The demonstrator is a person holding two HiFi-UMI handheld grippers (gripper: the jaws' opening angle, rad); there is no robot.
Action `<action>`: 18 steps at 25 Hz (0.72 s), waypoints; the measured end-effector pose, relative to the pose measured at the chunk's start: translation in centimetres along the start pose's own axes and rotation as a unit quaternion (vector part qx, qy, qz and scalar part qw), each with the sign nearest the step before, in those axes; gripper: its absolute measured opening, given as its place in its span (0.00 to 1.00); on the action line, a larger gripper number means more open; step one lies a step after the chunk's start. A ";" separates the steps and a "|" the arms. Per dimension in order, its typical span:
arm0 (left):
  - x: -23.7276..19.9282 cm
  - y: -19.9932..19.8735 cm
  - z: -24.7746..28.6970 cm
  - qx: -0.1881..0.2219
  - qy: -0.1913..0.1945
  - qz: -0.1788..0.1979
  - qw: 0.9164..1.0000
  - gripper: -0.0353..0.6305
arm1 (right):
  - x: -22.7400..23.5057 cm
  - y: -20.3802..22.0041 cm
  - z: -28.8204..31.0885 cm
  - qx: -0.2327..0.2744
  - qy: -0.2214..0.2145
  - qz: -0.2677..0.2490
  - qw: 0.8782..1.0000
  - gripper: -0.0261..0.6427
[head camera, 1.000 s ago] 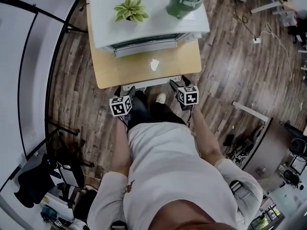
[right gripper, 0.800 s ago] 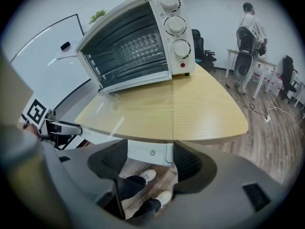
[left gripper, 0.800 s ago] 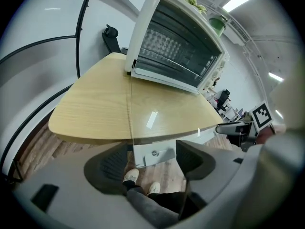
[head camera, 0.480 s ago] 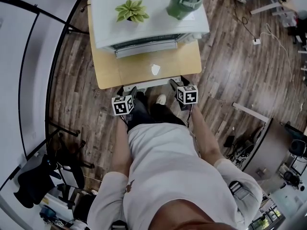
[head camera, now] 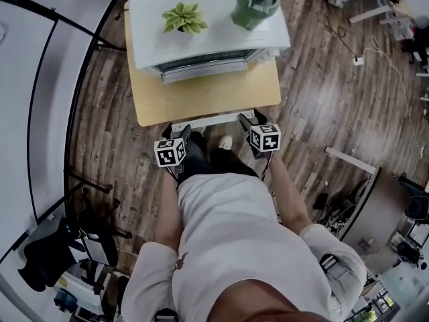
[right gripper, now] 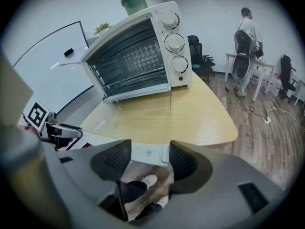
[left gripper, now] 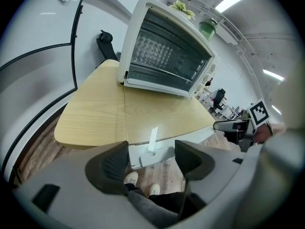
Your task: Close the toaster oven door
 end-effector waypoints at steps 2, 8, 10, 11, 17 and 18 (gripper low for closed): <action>0.2 -0.2 -0.4 0.004 0.002 -0.001 1.000 0.50 | -0.1 -0.2 -0.4 0.006 -0.003 0.001 1.000 0.42; 0.5 -0.8 -1.8 0.019 0.011 -0.008 1.000 0.51 | -0.3 -0.8 -1.7 0.028 -0.012 0.015 0.999 0.41; 0.7 -1.0 -2.3 0.026 0.012 -0.011 1.000 0.51 | -0.4 -1.0 -2.2 0.036 -0.015 0.021 0.999 0.41; 0.8 -1.1 -2.5 0.030 0.012 -0.012 0.999 0.51 | -0.4 -1.1 -2.4 0.040 -0.016 0.023 0.999 0.41; 1.2 -1.8 -3.7 0.047 0.011 -0.014 0.999 0.52 | -0.5 -1.8 -3.4 0.062 -0.026 0.039 0.997 0.40; 1.3 -1.9 -3.9 0.050 0.010 -0.013 0.999 0.52 | -0.6 -1.9 -3.5 0.065 -0.028 0.043 0.997 0.40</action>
Point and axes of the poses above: the fingertips, and each gripper's own axes: z forward along the fingers, x to its right, y out of its underside, the point moved 9 cm from there along -z, backward along the fingers, and after that the axes turned 6 degrees about -x, right-handed, at the moved point
